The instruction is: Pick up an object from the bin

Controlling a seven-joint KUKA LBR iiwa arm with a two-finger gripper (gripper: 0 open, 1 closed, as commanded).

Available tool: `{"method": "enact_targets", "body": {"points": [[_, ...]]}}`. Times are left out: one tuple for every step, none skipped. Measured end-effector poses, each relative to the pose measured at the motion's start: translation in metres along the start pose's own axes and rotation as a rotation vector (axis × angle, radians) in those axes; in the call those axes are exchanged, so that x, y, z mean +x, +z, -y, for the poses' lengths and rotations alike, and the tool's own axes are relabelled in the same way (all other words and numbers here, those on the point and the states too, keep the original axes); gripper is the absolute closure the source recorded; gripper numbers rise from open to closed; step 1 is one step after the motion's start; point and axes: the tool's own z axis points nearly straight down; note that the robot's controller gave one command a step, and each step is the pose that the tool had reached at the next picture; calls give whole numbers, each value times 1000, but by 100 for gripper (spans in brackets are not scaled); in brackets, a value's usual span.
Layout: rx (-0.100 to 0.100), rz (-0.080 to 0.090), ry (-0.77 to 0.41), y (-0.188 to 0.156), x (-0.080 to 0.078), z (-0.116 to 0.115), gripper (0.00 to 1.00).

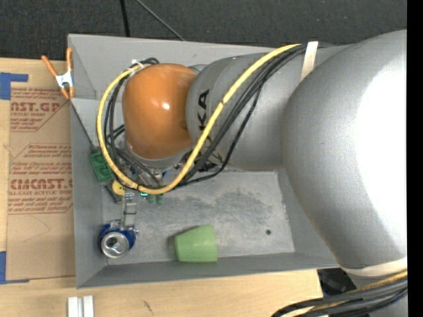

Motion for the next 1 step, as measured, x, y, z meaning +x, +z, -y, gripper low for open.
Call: {"method": "enact_targets", "body": {"points": [[1, 6, -218, 94, 51, 4, 0]]}}
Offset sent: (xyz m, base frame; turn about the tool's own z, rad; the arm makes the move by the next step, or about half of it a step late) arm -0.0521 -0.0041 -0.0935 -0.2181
